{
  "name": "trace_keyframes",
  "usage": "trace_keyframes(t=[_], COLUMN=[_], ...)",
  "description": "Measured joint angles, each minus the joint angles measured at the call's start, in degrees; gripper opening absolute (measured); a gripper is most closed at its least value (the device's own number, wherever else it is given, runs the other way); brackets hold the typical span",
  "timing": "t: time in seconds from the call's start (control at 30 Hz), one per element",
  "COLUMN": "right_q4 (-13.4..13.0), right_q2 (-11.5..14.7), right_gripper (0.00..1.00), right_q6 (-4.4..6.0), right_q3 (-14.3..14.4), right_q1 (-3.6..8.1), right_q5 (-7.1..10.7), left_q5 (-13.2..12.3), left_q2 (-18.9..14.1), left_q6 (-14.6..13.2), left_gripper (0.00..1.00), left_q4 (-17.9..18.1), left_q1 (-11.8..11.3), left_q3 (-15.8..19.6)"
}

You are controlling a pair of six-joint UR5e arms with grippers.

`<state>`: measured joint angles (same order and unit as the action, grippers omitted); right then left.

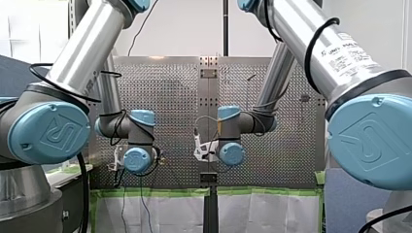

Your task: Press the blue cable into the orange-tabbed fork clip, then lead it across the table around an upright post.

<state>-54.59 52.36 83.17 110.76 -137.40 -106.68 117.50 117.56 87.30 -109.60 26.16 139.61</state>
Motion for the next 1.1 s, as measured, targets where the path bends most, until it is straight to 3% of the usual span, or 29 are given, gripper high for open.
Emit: trace_keyframes(t=[0.17, 0.4, 0.57, 0.7, 0.93, 1.1], right_q4=[2.6, 3.4, 4.0, 5.7, 9.6, 12.3], right_q2=[-1.8, -2.1, -1.5, 0.1, 4.0, 6.8], right_gripper=[0.0, 0.0, 0.0, 0.0, 0.0, 0.0], right_q6=[-0.02, -0.02, 0.23, 1.67, 5.36, 6.3], right_q3=[-0.9, -1.0, -1.2, -2.7, -6.3, -8.1], right_q1=[-0.02, -0.02, 0.13, -0.22, 0.16, 0.73], right_q5=[-0.02, -0.03, 0.24, 1.1, 4.52, 5.77], left_q5=[-1.4, -1.6, -1.9, -0.9, 0.2, 1.2], left_q2=[0.0, 0.0, -1.4, -3.6, -7.5, -10.1], left_q6=[-2.4, -5.6, -5.2, -3.1, 0.7, 3.3], left_gripper=[0.0, 0.0, 0.0, 0.0, 0.0, 0.0], left_q4=[0.0, 0.0, -1.5, -3.7, -7.6, -10.1], left_q1=[-0.3, -0.4, -1.0, -0.8, -1.1, -1.4], left_q3=[0.0, 0.0, -1.0, -3.1, -6.5, -7.2])
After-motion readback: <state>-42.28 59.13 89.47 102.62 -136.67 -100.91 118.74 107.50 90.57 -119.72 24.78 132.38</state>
